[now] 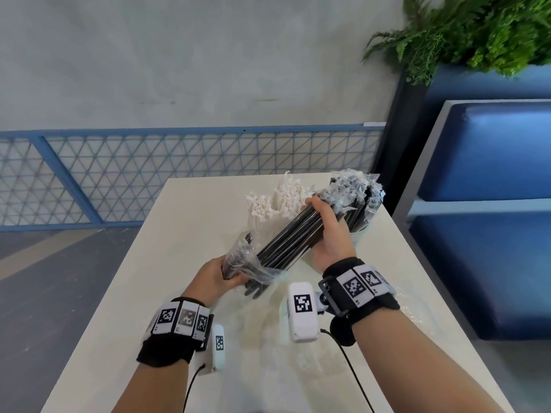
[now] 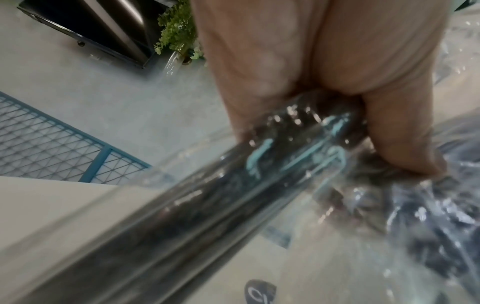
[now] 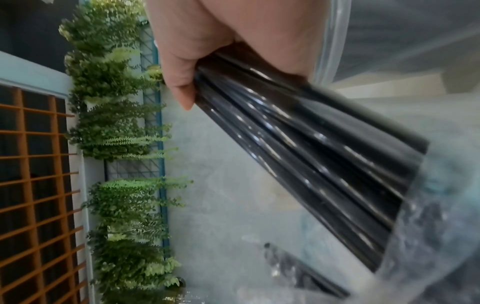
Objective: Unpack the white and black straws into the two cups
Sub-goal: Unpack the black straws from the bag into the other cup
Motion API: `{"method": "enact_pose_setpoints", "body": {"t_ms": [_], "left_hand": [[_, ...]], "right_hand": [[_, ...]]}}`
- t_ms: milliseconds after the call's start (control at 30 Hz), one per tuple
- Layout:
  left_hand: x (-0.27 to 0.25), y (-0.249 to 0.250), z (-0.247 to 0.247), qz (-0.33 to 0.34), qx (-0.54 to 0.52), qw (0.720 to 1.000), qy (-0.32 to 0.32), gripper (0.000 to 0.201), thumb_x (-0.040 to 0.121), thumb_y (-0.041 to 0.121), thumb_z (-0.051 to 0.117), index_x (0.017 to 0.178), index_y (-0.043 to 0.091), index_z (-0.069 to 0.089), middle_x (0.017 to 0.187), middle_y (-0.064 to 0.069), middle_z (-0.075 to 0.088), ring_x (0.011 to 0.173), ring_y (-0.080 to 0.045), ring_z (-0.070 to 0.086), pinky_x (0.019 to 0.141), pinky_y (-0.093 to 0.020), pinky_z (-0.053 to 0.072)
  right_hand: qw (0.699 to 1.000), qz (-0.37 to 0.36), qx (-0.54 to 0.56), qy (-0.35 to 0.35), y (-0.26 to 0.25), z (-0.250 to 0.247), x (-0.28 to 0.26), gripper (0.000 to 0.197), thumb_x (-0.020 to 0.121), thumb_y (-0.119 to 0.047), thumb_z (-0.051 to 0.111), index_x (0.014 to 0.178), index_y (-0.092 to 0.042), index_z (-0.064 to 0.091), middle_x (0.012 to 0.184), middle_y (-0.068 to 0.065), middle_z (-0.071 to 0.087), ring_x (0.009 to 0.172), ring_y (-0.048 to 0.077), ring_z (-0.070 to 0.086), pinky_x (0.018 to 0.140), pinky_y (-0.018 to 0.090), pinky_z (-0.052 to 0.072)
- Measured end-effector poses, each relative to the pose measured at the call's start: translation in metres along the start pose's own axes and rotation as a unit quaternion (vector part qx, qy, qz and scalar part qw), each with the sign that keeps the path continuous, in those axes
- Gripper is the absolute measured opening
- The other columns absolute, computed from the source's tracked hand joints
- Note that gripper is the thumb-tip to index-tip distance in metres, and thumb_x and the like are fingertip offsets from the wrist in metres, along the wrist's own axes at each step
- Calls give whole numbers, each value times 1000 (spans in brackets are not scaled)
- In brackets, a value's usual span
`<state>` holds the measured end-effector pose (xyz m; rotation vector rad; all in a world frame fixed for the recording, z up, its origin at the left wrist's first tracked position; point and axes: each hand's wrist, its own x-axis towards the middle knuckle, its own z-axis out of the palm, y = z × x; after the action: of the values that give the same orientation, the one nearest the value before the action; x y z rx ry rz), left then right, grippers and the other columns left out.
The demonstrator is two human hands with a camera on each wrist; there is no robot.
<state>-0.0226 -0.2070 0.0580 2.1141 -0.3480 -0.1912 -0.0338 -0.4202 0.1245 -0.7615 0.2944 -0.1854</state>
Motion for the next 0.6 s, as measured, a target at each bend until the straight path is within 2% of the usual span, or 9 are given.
{"method": "enact_pose_setpoints", "body": {"t_ms": [100,167,233,300,367,433,467,533,600], "left_hand": [[1,2,0,-4,-6,1000,7,17,75,11,75,78,23,63,72,9,70,69,2,64,69,-19,48],[1,6,2,4,7,1000,7,22,75,9,74,75,27,60,72,11,67,64,8,61,65,-14,46],[1,11,6,16,33,999,4,28,77,9,72,73,32,56,72,14,64,62,7,59,60,-11,41],[2,12,9,21,50,999,3,32,78,9,72,72,35,53,71,15,62,65,5,56,57,-8,38],[2,12,11,20,47,999,1,31,77,10,73,73,35,54,72,14,63,69,2,57,59,-6,39],[2,12,11,7,18,1000,3,25,75,11,75,75,31,58,71,12,67,70,-1,61,65,-12,44],[2,12,11,0,2,1000,4,23,74,12,75,75,29,60,67,14,69,68,0,62,65,-14,45],[1,13,11,-4,-17,1000,6,22,75,11,74,74,27,59,56,22,65,58,9,58,59,-8,41],[1,16,13,-4,-23,1000,11,18,76,10,74,76,24,61,53,22,64,55,13,57,57,-8,39]], "right_hand": [[999,-26,-9,-21,-6,2,-3,43,83,-17,66,119,0,51,84,2,62,72,11,63,75,29,54],[998,-39,-50,-27,-5,3,-6,29,82,-11,66,108,-5,56,88,4,64,81,15,64,81,31,55],[993,-48,-101,-30,0,3,-11,32,78,-5,69,107,-3,58,92,5,66,91,20,64,90,37,53],[990,-53,-131,-19,6,3,-13,29,76,0,71,102,-4,59,89,5,67,88,21,64,90,40,52],[992,-50,-112,7,7,2,-12,27,76,2,70,99,-5,59,84,4,65,82,21,63,89,42,51],[996,-43,-73,32,2,2,-8,29,76,1,70,103,-4,59,82,4,64,78,22,61,87,44,51],[997,-41,-55,41,-2,2,-7,30,77,0,69,105,-3,60,82,5,65,77,22,62,83,43,51],[997,-47,-28,55,-11,2,-4,32,77,-3,69,108,0,61,86,9,65,75,21,63,73,35,55],[996,-59,-21,67,-18,2,-2,29,78,-3,68,107,0,62,89,9,66,76,18,64,65,30,55]]}}
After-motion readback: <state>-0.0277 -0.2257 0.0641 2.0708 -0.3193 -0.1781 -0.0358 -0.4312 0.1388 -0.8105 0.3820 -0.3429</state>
